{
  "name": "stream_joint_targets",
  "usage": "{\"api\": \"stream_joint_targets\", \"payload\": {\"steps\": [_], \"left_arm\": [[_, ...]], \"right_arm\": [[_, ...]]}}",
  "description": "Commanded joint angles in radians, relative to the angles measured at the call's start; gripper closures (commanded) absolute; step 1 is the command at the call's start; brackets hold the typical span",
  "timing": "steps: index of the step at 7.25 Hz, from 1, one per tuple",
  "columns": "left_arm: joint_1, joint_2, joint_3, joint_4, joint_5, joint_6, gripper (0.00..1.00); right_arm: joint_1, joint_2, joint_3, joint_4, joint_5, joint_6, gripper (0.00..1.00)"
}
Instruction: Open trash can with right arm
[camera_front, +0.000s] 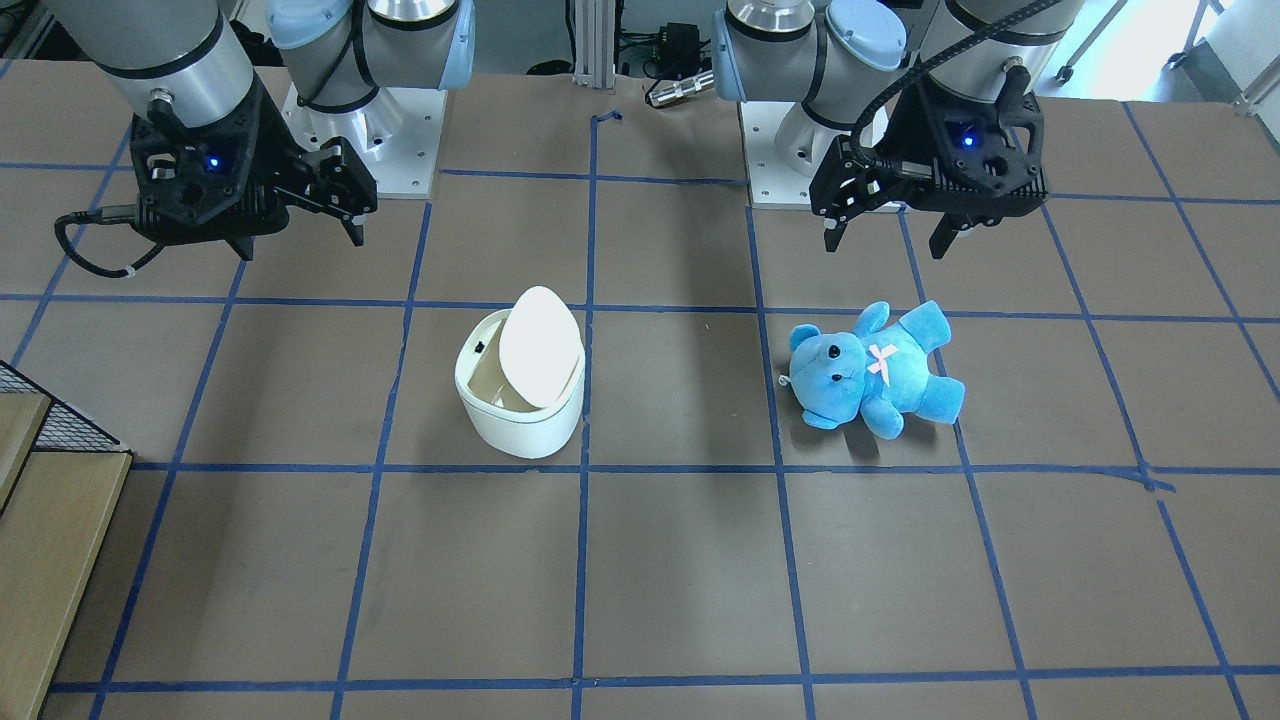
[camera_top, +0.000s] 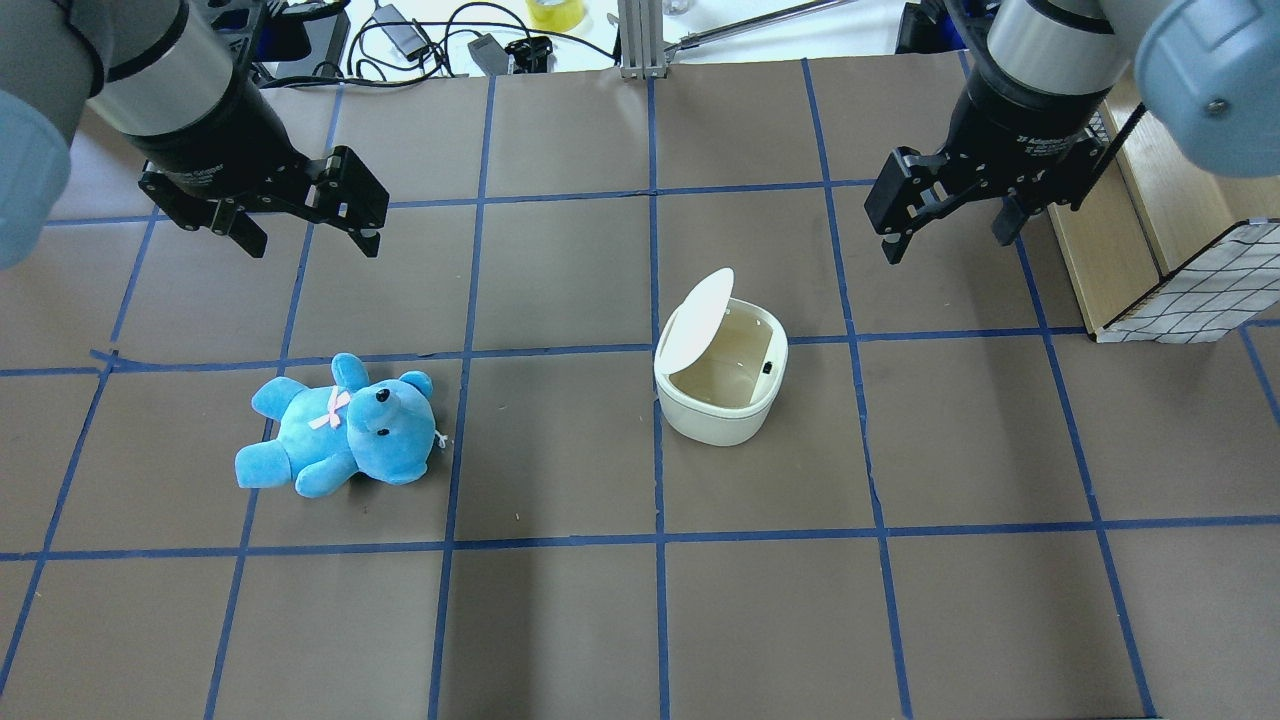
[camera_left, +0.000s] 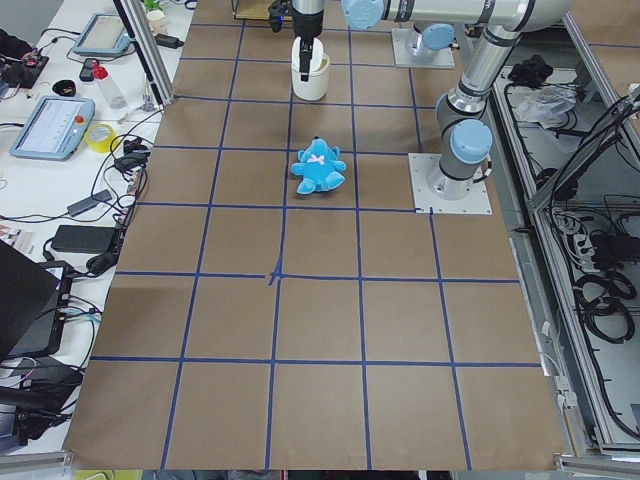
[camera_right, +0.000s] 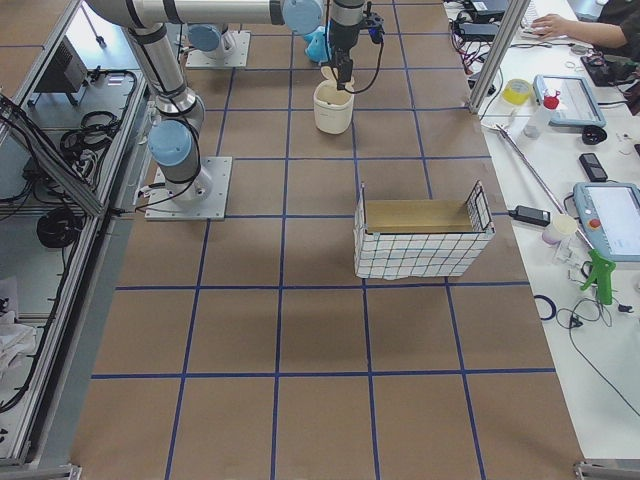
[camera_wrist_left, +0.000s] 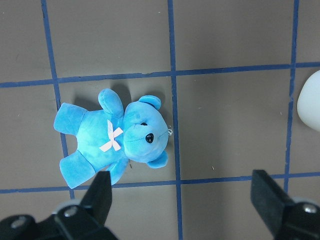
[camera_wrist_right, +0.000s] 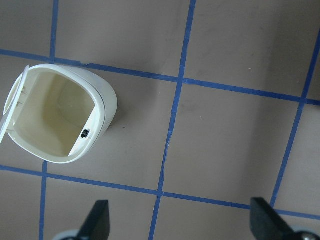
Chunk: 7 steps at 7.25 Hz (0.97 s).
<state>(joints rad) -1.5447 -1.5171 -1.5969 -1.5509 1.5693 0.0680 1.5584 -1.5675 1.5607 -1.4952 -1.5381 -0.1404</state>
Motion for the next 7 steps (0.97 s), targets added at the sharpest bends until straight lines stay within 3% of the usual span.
{"api": "stream_joint_targets", "payload": {"steps": [1, 7], "left_arm": [[0.000, 0.000, 0.000, 0.000, 0.000, -0.001, 0.00], [0.000, 0.000, 0.000, 0.000, 0.000, 0.001, 0.00]], "right_arm": [[0.000, 0.003, -0.004, -0.022, -0.002, 0.143, 0.00], [0.003, 0.001, 0.009, -0.013, -0.008, 0.219, 0.00]]}}
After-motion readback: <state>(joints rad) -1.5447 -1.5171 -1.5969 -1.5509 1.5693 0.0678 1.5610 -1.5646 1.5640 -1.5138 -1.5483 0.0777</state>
